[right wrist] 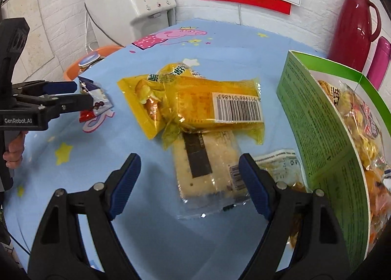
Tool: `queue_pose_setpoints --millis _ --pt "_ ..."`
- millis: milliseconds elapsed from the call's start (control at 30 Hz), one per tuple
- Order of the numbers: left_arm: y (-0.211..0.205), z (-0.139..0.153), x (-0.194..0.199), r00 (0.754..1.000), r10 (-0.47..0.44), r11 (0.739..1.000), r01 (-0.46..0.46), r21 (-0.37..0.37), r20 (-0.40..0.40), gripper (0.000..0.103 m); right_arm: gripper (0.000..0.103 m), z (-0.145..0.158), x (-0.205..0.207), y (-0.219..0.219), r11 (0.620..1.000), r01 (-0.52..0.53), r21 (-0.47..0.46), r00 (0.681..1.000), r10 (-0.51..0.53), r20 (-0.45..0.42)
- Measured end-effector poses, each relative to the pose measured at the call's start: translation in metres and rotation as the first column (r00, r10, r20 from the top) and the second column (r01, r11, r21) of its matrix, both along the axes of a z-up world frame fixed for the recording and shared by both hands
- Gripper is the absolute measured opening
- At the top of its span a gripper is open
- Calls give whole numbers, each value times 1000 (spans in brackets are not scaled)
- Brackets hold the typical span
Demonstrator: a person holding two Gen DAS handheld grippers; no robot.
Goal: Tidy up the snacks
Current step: 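Grasp the red-white-blue candy wrapper with the left gripper while the right grasps the white biscuit packet, then carry the candy and biscuit packet in both grippers over the green box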
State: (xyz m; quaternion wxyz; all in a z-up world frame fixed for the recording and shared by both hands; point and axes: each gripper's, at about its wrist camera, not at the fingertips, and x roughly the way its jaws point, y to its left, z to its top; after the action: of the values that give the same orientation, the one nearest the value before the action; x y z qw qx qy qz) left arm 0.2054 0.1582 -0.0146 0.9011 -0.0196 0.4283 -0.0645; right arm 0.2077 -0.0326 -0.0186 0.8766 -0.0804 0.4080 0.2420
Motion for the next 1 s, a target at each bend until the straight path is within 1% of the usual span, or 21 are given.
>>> queue_pose_setpoints --millis 67,133,167,200,233,267,333,400,467,533,567,633,700,800,933,1000 --pt "1 -7 9 1000 0 1000 -1 -17 -24 84 83 -1 7 0 1000 -5 9 1000 5 -5" --pt "3 -12 14 999 5 1000 -7 -30 -39 84 83 -4 11 -1 1000 -2 19 1000 2 -30" --pt "4 -15 15 999 9 999 -11 -36 -47 84 79 -6 12 -1 1000 -5 27 999 7 -48" --pt "5 -18 17 998 11 999 -14 -39 -55 83 70 -7 12 -2 1000 -5 28 998 7 -62" --pt "5 -22 18 998 11 999 -14 -44 -68 78 64 -5 10 -3 1000 -5 27 999 7 -54" --pt "4 -22 16 999 13 1000 -14 -27 -52 76 61 -5 6 -4 1000 -12 20 999 13 -50" --pt "1 -22 16 999 7 1000 -7 5 -54 59 61 -5 -3 -5 1000 -19 21 998 20 -52" --pt "-1 -21 13 999 2 1000 -2 10 -55 49 61 -5 -15 -6 1000 -15 19 999 16 -50" --pt "-3 -20 10 998 -4 1000 5 3 -61 47 61 -4 -28 -8 1000 -10 25 998 11 -56" --pt "-8 -20 4 998 -12 1000 13 13 -62 42 61 -3 -39 -11 999 -4 34 998 6 -63" --pt "-10 -19 0 998 -16 1000 17 12 -65 41 61 -3 -47 -14 999 1 43 997 2 -71" --pt "-14 -16 -11 997 -23 1000 22 -7 -67 40 60 0 -59 -18 997 1 72 996 6 -88" --pt "-20 -9 -26 998 -38 999 38 -9 -47 40 60 6 -78 -26 995 -4 98 997 11 -76" --pt "-35 11 -53 996 -85 996 85 8 -7 40 60 19 -100 -37 990 -5 142 999 12 -44" --pt "-65 44 -79 984 -171 985 172 0 42 40 60 40 -123 -57 979 15 205 1000 -16 4" --pt "-85 61 -89 974 -217 976 218 -9 72 40 60 52 -131 -69 973 32 228 999 -40 34"
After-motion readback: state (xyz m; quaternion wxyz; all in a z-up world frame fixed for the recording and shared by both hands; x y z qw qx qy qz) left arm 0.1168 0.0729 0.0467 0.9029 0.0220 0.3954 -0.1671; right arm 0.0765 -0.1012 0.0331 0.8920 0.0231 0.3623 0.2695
